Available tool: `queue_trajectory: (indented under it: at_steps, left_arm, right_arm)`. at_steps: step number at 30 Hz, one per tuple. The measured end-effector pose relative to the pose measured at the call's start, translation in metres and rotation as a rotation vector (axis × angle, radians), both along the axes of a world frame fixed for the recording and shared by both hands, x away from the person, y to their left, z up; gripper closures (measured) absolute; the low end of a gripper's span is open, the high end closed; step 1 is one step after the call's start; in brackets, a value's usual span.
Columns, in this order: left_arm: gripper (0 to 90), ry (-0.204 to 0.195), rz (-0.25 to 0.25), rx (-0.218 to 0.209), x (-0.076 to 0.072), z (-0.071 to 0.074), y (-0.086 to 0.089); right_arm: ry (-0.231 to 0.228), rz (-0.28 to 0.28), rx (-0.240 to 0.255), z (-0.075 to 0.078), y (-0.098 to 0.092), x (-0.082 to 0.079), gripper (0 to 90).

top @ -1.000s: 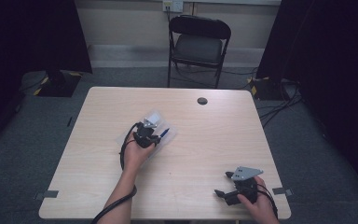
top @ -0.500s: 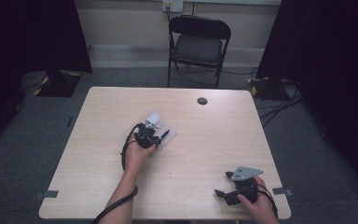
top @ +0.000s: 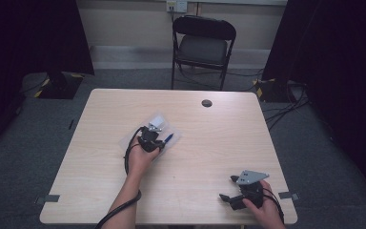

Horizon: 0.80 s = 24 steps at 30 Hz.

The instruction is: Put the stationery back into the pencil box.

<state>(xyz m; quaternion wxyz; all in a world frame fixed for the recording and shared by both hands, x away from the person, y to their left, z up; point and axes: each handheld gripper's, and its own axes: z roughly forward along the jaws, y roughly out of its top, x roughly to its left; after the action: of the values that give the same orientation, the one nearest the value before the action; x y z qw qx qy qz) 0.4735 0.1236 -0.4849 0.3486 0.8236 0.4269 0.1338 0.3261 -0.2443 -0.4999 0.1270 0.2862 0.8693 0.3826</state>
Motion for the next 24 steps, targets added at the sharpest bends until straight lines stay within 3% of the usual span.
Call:
queue_trajectory:
  at_steps: [4,9,11,12,20,21,22,24]
  left_arm:
    - [77.6,-0.014,0.005,0.024,0.0001,0.0009,0.0007]
    - [77.3,-0.013,0.008,0.024,-0.0001,0.0011,0.0010]
    - [76.4,-0.006,0.007,-0.001,-0.0003,0.0003,-0.0001]
    - [75.4,-0.015,0.017,0.013,-0.0008,0.0015,0.0004]
    - [66.1,-0.004,0.014,-0.020,-0.0007,0.0021,0.0026]
    - [64.9,-0.001,0.035,-0.024,-0.0016,0.0034,0.0024]
    - [64.7,-0.005,0.006,-0.015,-0.0003,0.0046,0.0047]
    - [63.4,-0.013,0.038,-0.019,-0.0021,0.0064,0.0044]
  right_arm:
    - [0.000,0.000,0.000,0.0000,0.0000,-0.0001,15.6]
    - [0.000,0.000,0.000,0.0000,0.0000,0.0000,15.6]
    - [0.000,0.000,0.000,0.0000,0.0000,-0.0001,15.6]
    - [0.000,0.000,0.000,0.0000,0.0000,0.0000,15.6]
    - [0.000,0.000,0.000,0.0000,0.0000,-0.0001,15.6]
    - [0.000,0.000,0.000,0.0000,0.0000,0.0000,15.6]
    - [0.000,0.000,0.000,0.0000,0.0000,-0.0001,15.6]
    - [0.000,0.001,0.000,0.0000,-0.0001,0.0000,15.6]
